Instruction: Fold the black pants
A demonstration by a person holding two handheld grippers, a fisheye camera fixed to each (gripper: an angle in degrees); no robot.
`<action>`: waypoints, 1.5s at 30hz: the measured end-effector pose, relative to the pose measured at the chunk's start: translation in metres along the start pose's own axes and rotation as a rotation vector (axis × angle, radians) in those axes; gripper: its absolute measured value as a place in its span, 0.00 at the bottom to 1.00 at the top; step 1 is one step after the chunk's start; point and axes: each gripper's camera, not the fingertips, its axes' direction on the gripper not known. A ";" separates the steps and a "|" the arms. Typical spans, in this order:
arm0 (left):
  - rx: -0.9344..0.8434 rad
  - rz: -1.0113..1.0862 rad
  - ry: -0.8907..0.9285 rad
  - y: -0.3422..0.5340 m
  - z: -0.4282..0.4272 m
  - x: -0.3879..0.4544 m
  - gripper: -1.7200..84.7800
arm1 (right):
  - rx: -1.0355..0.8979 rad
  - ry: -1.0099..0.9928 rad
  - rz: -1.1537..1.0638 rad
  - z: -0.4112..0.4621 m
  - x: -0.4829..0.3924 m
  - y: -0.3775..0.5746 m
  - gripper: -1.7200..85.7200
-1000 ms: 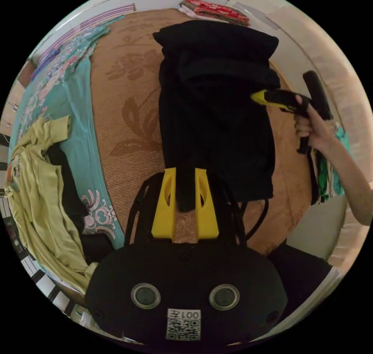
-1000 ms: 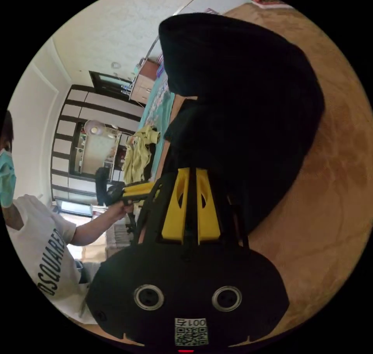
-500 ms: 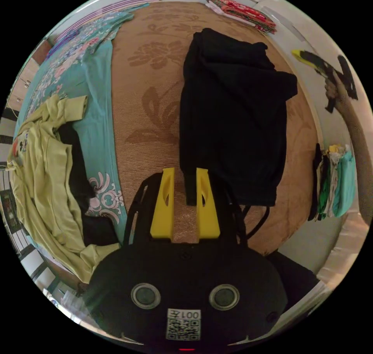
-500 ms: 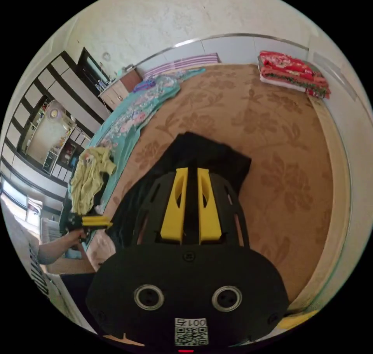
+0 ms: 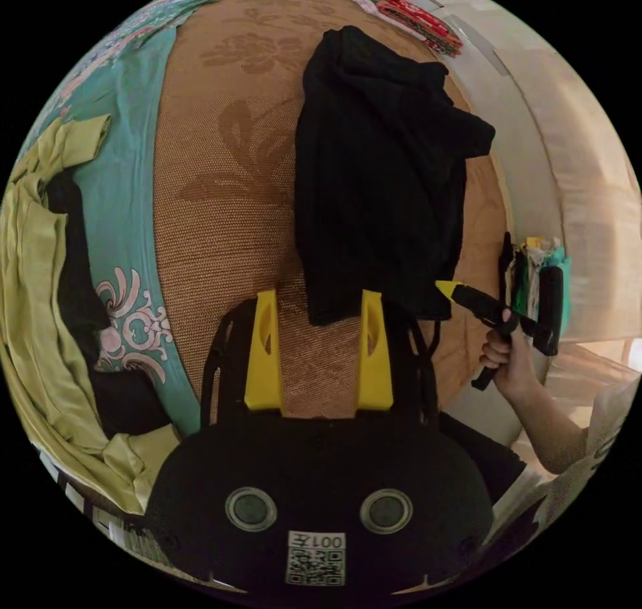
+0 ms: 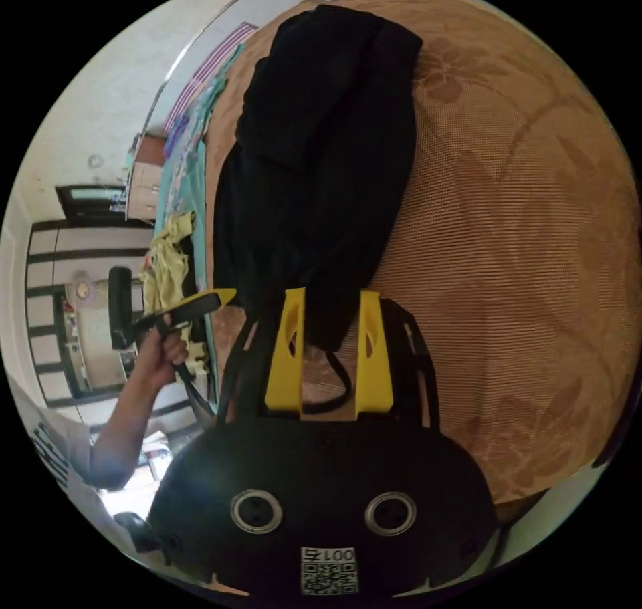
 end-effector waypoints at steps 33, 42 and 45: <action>0.506 0.422 1.002 -0.019 -0.277 -0.074 0.09 | 0.211 -0.737 -0.419 -0.354 0.036 -0.117 0.03; 0.857 0.700 0.678 -0.058 -0.586 0.072 0.09 | 0.663 -0.659 -0.874 -0.637 -0.156 -0.176 0.03; 0.858 0.690 0.694 -0.033 -0.597 0.076 0.09 | 0.606 -0.673 -0.905 -0.655 -0.167 -0.167 0.03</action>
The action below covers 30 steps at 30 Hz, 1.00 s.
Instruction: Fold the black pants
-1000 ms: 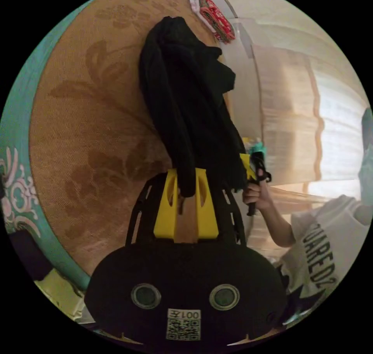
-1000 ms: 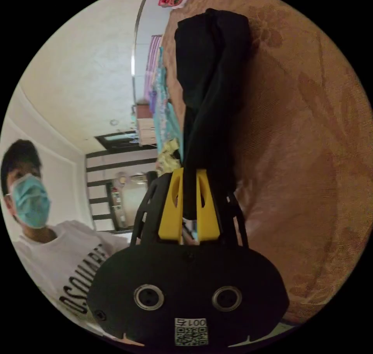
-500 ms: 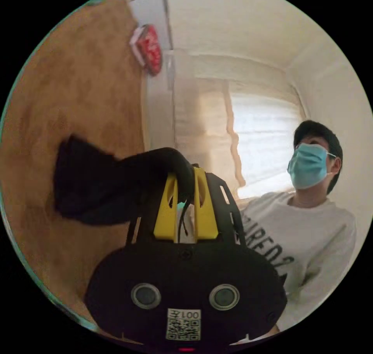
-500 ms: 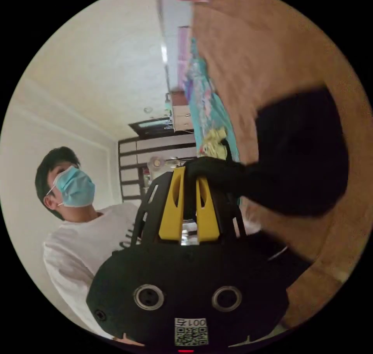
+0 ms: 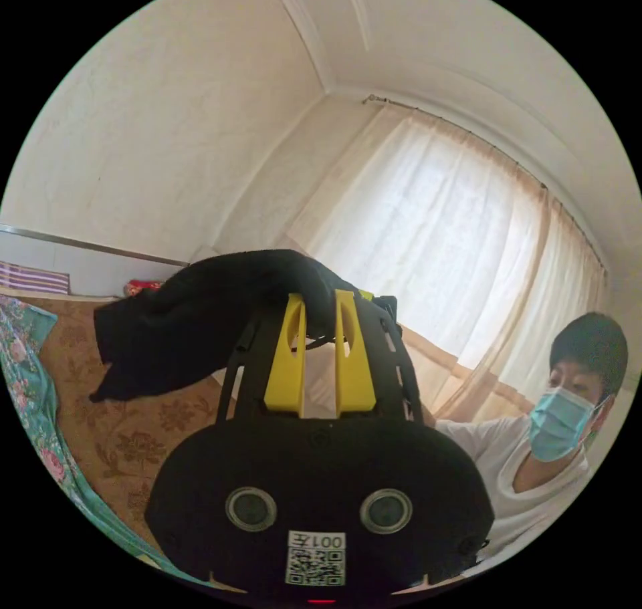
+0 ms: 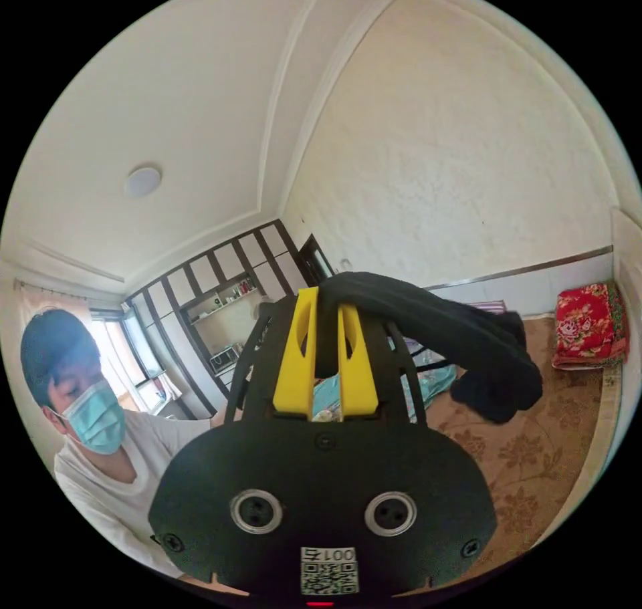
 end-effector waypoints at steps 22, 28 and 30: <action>-0.648 -1.046 -0.060 0.501 0.047 0.039 0.09 | -0.663 0.124 1.088 -0.019 -0.003 0.500 0.03; -0.795 -0.930 -0.101 0.480 0.085 0.052 0.09 | -0.739 0.178 1.051 0.006 -0.030 0.496 0.04; -0.859 -0.823 -0.114 0.457 0.093 0.056 0.09 | -0.709 0.185 1.015 0.025 -0.047 0.476 0.04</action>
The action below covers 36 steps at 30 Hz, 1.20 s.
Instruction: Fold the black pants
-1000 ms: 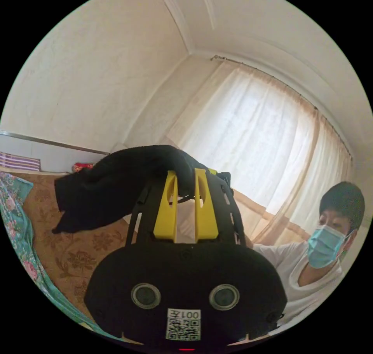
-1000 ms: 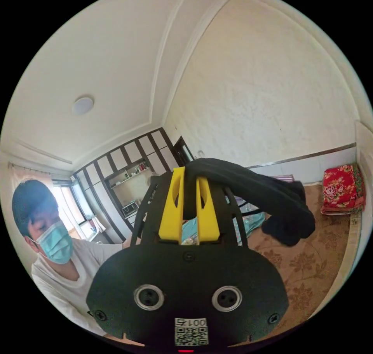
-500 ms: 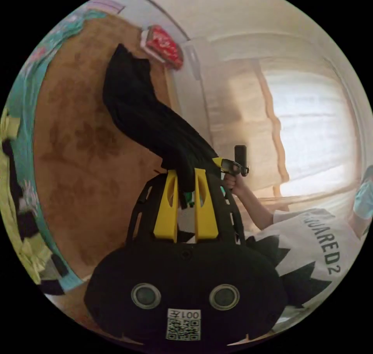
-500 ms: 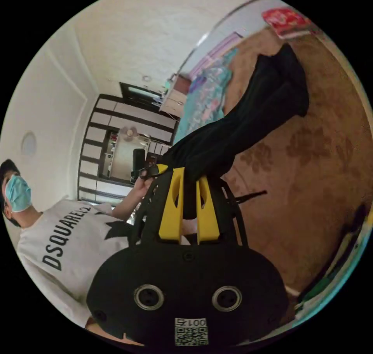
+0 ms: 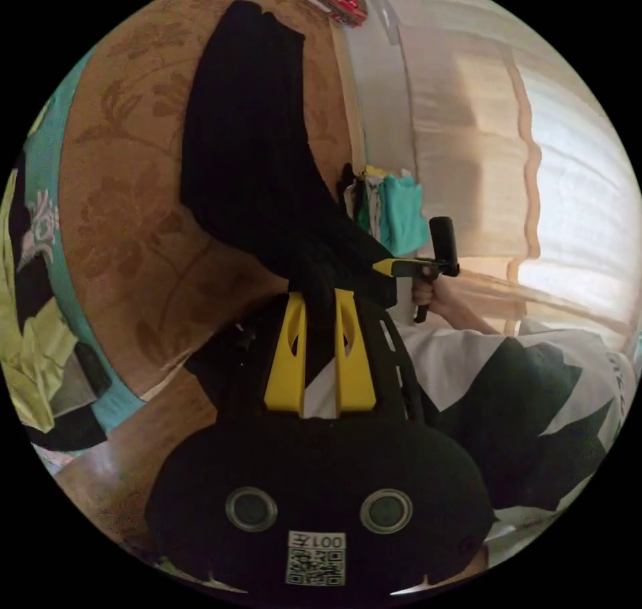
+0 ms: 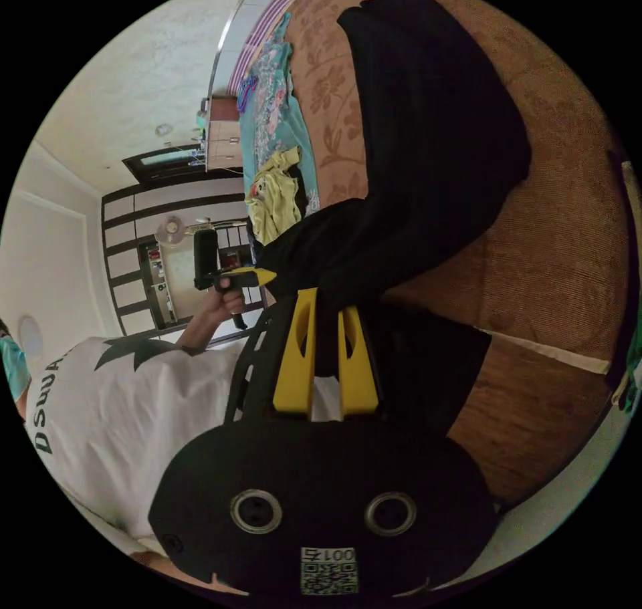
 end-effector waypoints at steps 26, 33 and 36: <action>0.223 -0.063 -0.707 -0.050 0.076 0.077 0.05 | 0.222 0.820 -0.528 0.061 -0.113 -0.148 0.06; 0.282 0.190 -0.740 -0.238 0.160 0.131 0.07 | 0.255 0.651 -0.527 0.047 -0.079 -0.290 0.13; 0.186 0.171 -0.819 -0.286 0.204 0.121 0.04 | 0.227 0.584 -0.494 0.060 -0.072 -0.336 0.12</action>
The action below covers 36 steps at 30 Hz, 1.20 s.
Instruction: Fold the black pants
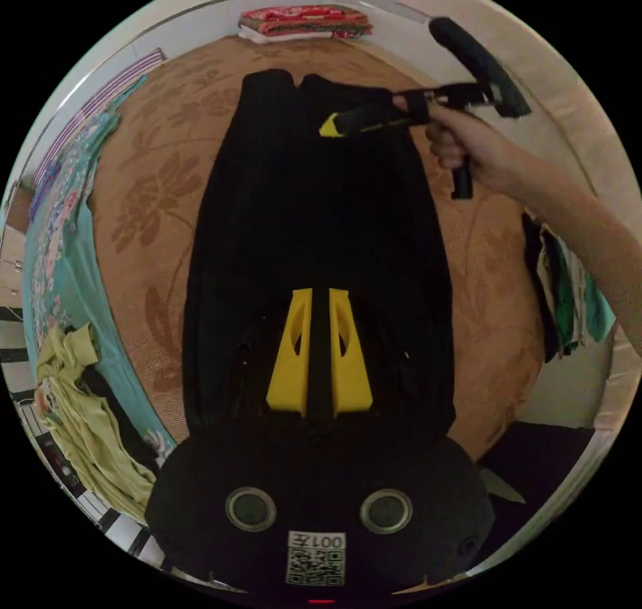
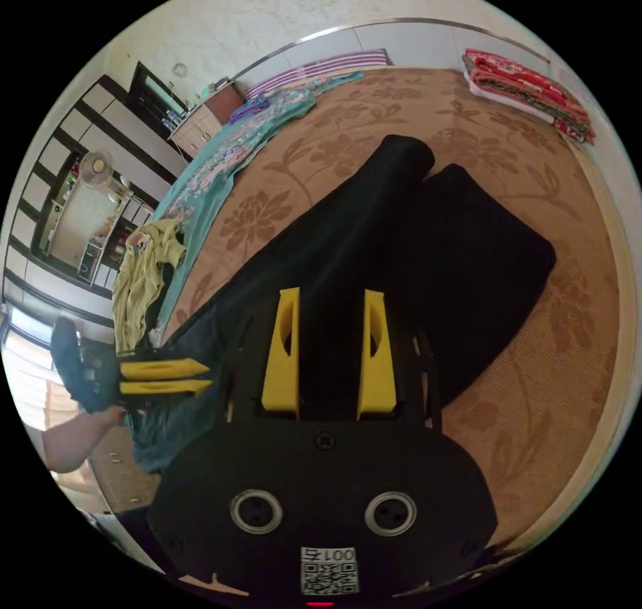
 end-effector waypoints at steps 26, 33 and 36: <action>0.432 -0.205 0.198 0.019 -0.026 -0.127 0.13 | -0.113 0.093 -0.751 0.021 -0.267 0.109 0.12; -0.153 0.440 0.331 -0.147 0.074 -0.112 0.12 | -0.118 0.302 -0.428 0.027 -0.190 0.068 0.14; -0.145 0.537 0.307 -0.157 0.061 -0.114 0.07 | -0.080 0.406 -0.422 0.030 -0.190 0.065 0.14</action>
